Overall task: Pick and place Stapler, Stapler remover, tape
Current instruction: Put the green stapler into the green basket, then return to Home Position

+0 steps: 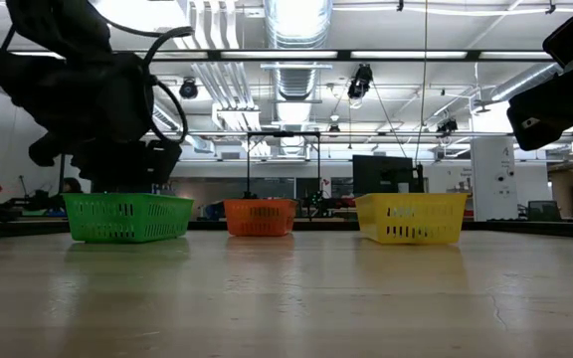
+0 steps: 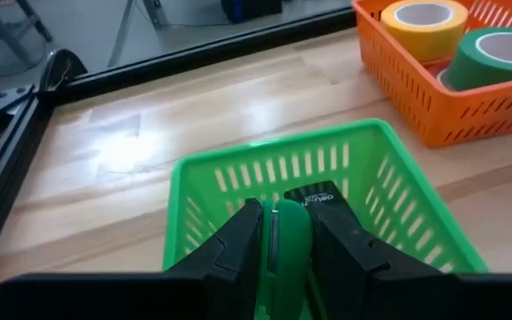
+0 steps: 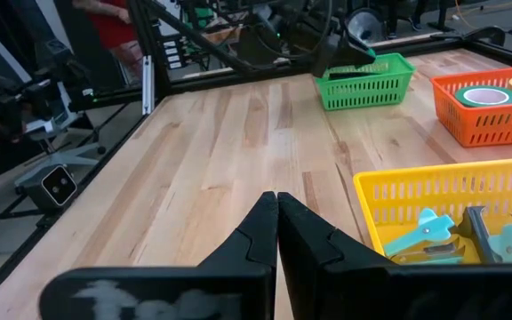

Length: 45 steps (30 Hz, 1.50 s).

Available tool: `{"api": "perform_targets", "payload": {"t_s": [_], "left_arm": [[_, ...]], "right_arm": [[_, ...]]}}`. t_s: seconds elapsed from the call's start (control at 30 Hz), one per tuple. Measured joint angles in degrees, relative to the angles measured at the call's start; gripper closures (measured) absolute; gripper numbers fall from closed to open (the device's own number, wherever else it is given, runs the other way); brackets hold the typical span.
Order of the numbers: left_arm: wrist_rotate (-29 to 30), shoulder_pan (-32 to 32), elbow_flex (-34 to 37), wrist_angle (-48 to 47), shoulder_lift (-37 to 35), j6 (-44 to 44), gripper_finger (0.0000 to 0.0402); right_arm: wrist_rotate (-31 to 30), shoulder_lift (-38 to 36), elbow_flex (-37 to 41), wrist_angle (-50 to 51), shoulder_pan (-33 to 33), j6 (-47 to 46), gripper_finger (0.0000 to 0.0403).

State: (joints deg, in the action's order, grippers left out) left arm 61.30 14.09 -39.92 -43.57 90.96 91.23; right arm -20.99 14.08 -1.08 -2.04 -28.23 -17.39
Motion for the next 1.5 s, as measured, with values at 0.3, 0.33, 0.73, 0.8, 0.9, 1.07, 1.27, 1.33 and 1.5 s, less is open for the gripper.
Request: {"api": "perform_targets", "payload": {"t_s": [0.3, 0.33, 0.73, 0.8, 0.9, 1.07, 1.27, 1.33, 1.5], "left_arm": [[-0.3, 0.0, 0.0, 0.0, 0.0, 2.4, 0.0297], [-0.3, 0.0, 0.0, 0.0, 0.0, 2.3, 0.0289], [-2.0, 0.3, 0.0, 0.3, 0.0, 2.0, 0.0175], [-2.0, 0.6, 0.0, 1.4, 0.0, 2.0, 0.0173], [-2.0, 1.4, -0.1, 2.7, -0.2, 1.3, 0.0173], [-1.1, 3.5, -2.6, 5.5, -0.2, -3.1, 0.0172], [0.3, 5.6, -3.0, 26.6, -0.2, -21.8, 0.0184], [0.3, 6.1, -3.0, 34.3, -0.2, -29.1, 0.0202], [0.3, 6.9, -3.0, 47.7, -0.2, -42.0, 0.0280]], "right_arm": [[0.0, 0.0, 0.0, 0.0, 0.0, 0.0, 0.0394], [0.0, 0.0, 0.0, 0.0, 0.0, 0.0, 0.0394], [0.0, 0.0, 0.0, 0.0, 0.0, 0.0, 0.0394], [0.0, 0.0, 0.0, 0.0, 0.0, 0.0, 0.0394], [0.0, 0.0, 0.0, 0.0, 0.0, 0.0, 0.0394], [0.0, 0.0, 0.0, 0.0, 0.0, 0.0, 0.0394], [0.0, 0.0, 0.0, 0.0, 0.0, 0.0, 0.0394], [0.0, 0.0, 0.0, 0.0, 0.0, 0.0, 0.0394], [0.0, 0.0, 0.0, 0.0, 0.0, 0.0, 0.0394]]}}
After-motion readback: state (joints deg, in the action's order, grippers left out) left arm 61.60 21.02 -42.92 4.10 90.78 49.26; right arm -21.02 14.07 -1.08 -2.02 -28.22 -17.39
